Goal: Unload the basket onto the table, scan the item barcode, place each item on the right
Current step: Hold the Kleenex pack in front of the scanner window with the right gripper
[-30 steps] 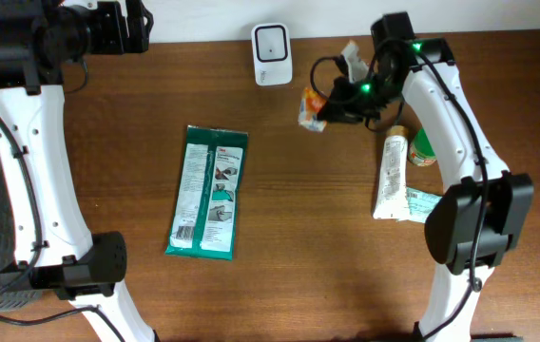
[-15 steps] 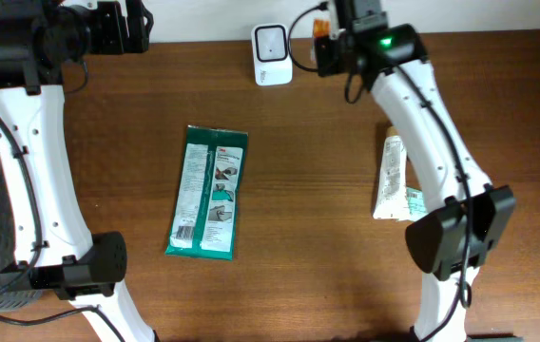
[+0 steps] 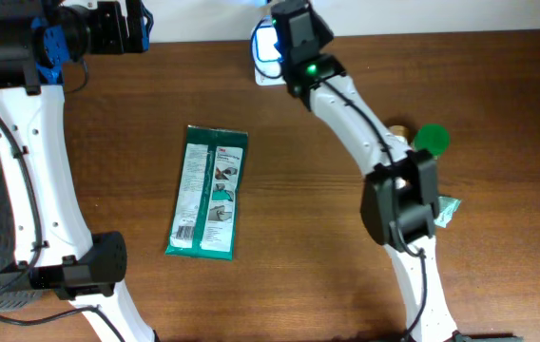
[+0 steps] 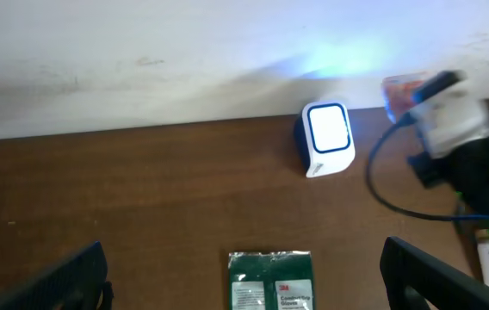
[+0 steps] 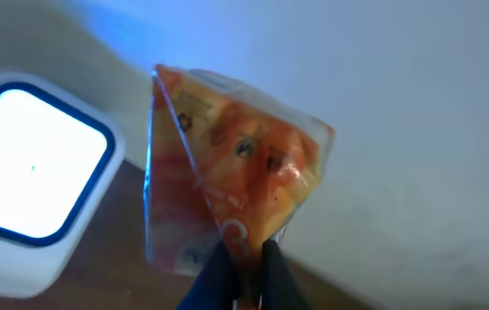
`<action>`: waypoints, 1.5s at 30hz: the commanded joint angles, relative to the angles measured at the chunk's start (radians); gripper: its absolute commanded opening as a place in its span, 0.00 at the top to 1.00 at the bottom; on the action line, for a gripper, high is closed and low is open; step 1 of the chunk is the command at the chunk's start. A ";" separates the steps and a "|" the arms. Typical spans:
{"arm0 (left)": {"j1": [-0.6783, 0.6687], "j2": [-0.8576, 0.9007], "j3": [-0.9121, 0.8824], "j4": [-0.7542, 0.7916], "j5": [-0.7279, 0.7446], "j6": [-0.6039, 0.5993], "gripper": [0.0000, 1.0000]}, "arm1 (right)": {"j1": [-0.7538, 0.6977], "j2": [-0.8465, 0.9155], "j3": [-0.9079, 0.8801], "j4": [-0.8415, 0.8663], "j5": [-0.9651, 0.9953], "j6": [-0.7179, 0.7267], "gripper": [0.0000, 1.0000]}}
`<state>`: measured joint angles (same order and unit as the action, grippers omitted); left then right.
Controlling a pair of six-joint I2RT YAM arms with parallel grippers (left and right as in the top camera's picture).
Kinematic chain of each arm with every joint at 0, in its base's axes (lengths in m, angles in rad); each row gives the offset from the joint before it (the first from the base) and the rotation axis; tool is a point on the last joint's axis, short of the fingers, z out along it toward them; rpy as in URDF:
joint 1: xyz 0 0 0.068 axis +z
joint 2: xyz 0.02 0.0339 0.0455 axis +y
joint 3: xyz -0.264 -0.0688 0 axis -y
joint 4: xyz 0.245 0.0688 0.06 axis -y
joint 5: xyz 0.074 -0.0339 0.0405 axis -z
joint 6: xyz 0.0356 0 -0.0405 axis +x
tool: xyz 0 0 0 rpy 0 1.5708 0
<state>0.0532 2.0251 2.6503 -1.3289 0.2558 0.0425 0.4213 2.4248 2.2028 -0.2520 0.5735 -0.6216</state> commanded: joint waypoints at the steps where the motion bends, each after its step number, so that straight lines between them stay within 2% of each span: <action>1: 0.007 -0.023 0.015 0.002 0.010 0.015 0.01 | 0.040 0.066 0.014 0.066 0.079 -0.314 0.96; 5: 0.007 -0.023 0.015 0.002 0.010 0.015 0.01 | 0.056 0.109 0.014 0.136 0.079 -0.400 0.96; 18: 0.007 -0.023 0.015 0.002 0.011 0.015 0.01 | 0.056 0.135 0.014 0.159 0.094 -0.402 0.96; 26: 0.007 -0.023 0.015 0.002 0.010 0.015 0.01 | 0.066 0.118 0.014 0.159 0.093 -0.258 0.96; 29: 0.007 -0.023 0.015 0.002 0.011 0.015 0.01 | 0.068 0.094 0.014 0.150 0.093 -0.163 0.96; 41: 0.007 -0.023 0.015 0.002 0.011 0.015 0.01 | 0.068 -0.008 0.014 -0.039 0.002 0.112 0.96; 45: 0.007 -0.023 0.015 0.002 0.011 0.015 0.01 | 0.050 -0.047 0.014 -0.142 -0.113 0.240 0.96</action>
<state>0.0532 2.0251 2.6503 -1.3285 0.2554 0.0429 0.4816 2.4523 2.2028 -0.3618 0.5575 -0.5243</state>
